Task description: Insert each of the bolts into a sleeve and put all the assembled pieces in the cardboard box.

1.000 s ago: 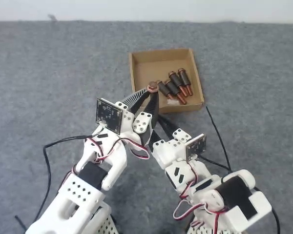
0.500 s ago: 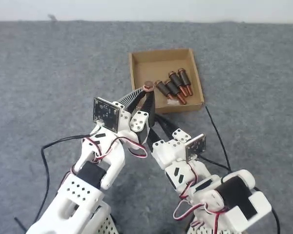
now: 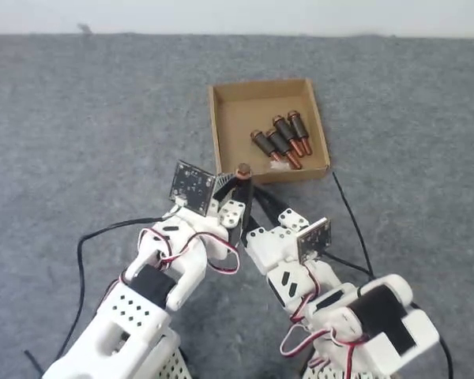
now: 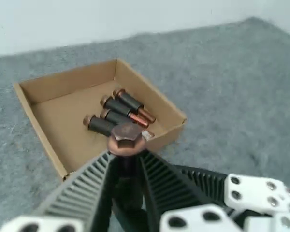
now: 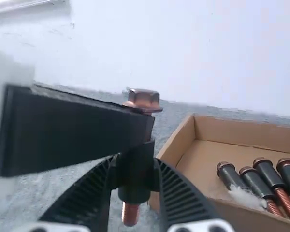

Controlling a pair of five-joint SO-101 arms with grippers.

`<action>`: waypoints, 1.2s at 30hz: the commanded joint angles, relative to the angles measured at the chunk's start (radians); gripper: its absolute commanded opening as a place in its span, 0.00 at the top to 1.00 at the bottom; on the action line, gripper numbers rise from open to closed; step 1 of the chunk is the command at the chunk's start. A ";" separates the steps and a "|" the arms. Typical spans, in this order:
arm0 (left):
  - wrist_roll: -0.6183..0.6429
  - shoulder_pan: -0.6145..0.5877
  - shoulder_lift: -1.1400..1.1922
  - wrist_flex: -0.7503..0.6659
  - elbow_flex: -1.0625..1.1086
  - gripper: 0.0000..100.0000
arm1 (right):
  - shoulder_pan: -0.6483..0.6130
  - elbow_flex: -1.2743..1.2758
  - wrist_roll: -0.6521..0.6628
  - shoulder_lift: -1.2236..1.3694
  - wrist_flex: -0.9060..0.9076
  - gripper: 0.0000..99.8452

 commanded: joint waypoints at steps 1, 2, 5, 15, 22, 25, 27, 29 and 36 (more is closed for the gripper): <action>-0.005 0.008 -0.015 0.006 0.035 0.99 | 0.001 0.014 0.015 -0.015 -0.025 0.99; -0.005 0.002 -0.015 0.006 0.044 0.99 | 0.001 0.014 0.017 -0.015 -0.025 0.99; -0.005 -0.034 -0.015 -0.031 0.056 0.99 | 0.001 0.014 0.017 -0.015 -0.024 0.99; 0.002 -0.092 -0.015 -0.160 0.125 0.71 | 0.002 0.014 0.018 -0.015 -0.021 0.99; 0.003 -0.086 -0.017 -0.158 0.125 0.70 | 0.002 0.012 0.018 -0.015 -0.021 0.99; 0.003 -0.086 -0.017 -0.135 0.122 0.70 | 0.002 0.012 0.020 -0.015 -0.021 0.99; 0.003 -0.086 -0.028 -0.110 0.119 0.70 | 0.010 0.011 0.020 -0.013 -0.021 0.99; 0.006 -0.087 -0.074 -0.083 0.120 0.70 | 0.025 0.006 0.017 -0.013 -0.021 0.99; 0.077 -0.097 -0.456 0.172 0.120 0.70 | 0.033 0.005 0.017 -0.013 -0.021 0.99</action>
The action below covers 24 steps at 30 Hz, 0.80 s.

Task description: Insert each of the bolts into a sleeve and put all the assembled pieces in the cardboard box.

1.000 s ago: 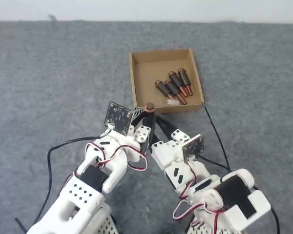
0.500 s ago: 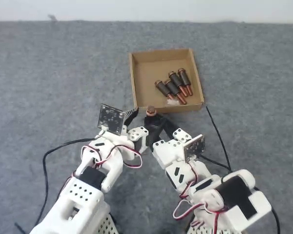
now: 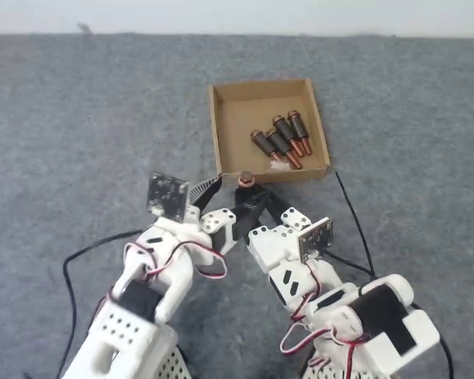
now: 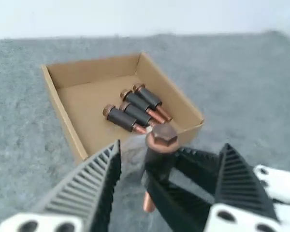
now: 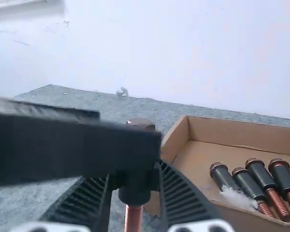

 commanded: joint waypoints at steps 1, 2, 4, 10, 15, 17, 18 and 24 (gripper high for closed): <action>0.017 -0.011 -0.298 0.186 -0.015 0.70 | 0.018 0.005 0.011 -0.013 -0.021 0.99; 0.017 -0.018 -0.358 0.232 -0.012 0.70 | 0.018 0.005 0.011 -0.013 -0.021 0.99; 0.018 -0.060 -0.477 0.327 -0.012 0.70 | 0.018 0.005 0.011 -0.013 -0.021 0.99; 0.021 -0.282 -0.491 0.402 -0.021 0.70 | 0.018 0.005 0.011 -0.013 -0.021 0.99; 0.021 -0.400 -0.512 0.402 0.024 0.87 | 0.019 0.006 0.011 -0.013 -0.021 0.99; 0.017 -0.428 -0.511 0.402 0.053 0.97 | 0.019 0.006 0.011 -0.013 -0.021 0.99; 0.015 -0.440 -0.511 0.402 0.071 1.00 | 0.019 0.006 0.011 -0.013 -0.021 0.99; 0.014 -0.520 -0.509 0.456 0.156 0.99 | 0.056 0.005 0.009 -0.018 -0.021 0.99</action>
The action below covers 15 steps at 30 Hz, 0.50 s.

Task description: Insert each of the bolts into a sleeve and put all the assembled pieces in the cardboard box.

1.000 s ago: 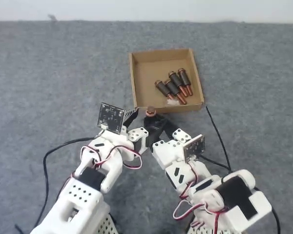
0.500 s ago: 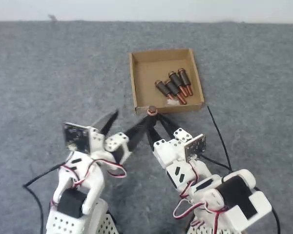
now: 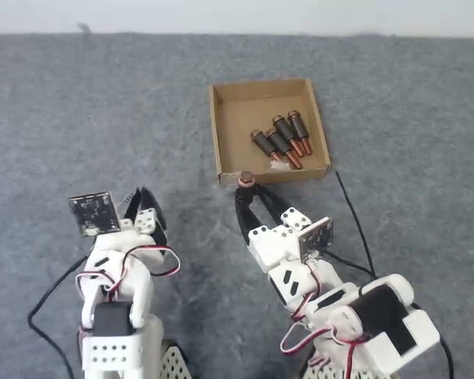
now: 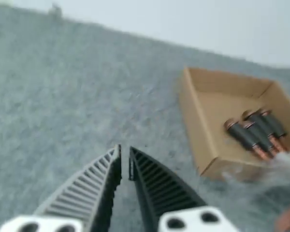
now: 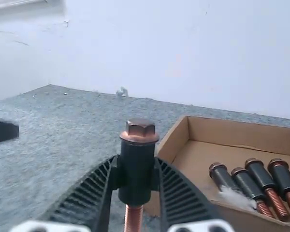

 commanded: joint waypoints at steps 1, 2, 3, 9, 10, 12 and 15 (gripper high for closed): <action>-0.002 -0.057 -0.021 0.094 0.004 0.99 | 0.056 0.005 0.008 -0.021 -0.021 0.99; -0.002 -0.061 -0.021 0.137 0.004 0.99 | 0.061 0.005 0.008 -0.022 -0.021 0.99; -0.003 -0.060 -0.021 0.184 0.004 0.99 | 0.064 0.003 0.008 -0.022 -0.021 0.99; -0.141 -0.061 -0.021 0.276 0.004 0.99 | 0.068 0.003 0.008 -0.022 -0.021 0.99; -0.166 -0.061 -0.021 0.288 0.004 0.99 | 0.068 0.003 0.008 -0.021 -0.021 0.99; -0.219 -0.066 -0.021 0.304 0.004 0.99 | 0.068 0.003 0.009 -0.015 -0.018 0.99; -0.259 -0.081 -0.021 0.304 0.004 0.99 | 0.070 -0.017 0.009 -0.015 0.053 0.99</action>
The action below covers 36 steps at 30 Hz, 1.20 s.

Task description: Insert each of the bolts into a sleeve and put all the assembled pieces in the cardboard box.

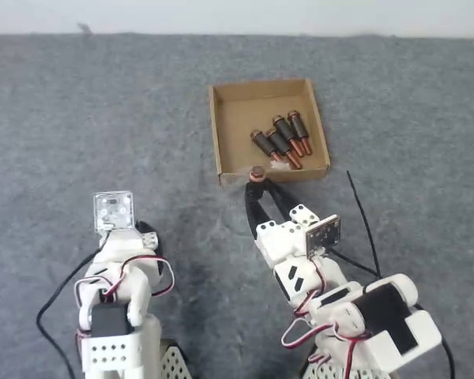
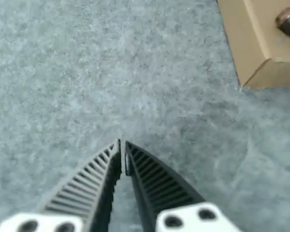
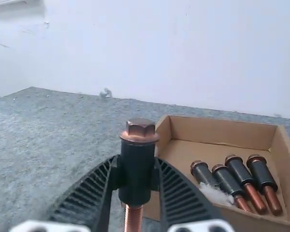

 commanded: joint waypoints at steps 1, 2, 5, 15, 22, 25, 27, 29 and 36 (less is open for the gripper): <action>-0.057 -0.031 -0.021 0.008 -0.012 0.99 | 0.024 -0.026 0.009 -0.022 0.070 0.99; -0.058 -0.043 -0.021 0.011 -0.012 0.99 | 0.036 -0.038 0.008 -0.022 0.090 0.99; -0.058 -0.080 -0.021 0.011 -0.012 0.99 | 0.084 -0.081 -0.029 -0.022 0.142 0.99; -0.060 -0.187 -0.021 0.012 -0.012 0.99 | 0.163 -0.195 -0.040 -0.087 0.374 0.99; -0.061 -0.187 -0.021 0.012 -0.012 0.99 | 0.249 -0.316 -0.048 -0.377 0.885 0.99; -0.107 -0.187 -0.021 0.012 -0.012 0.99 | 0.257 -0.405 -0.049 -0.489 1.138 0.99; -0.155 -0.190 -0.021 0.012 -0.012 0.99 | 0.257 -0.460 -0.048 -0.541 1.262 0.99; -0.181 -0.190 -0.021 0.012 -0.012 0.99 | 0.255 -0.520 -0.044 -0.565 1.346 0.99; -0.186 -0.190 -0.021 0.014 -0.012 0.99 | 0.277 -0.792 -0.041 -0.479 1.573 0.99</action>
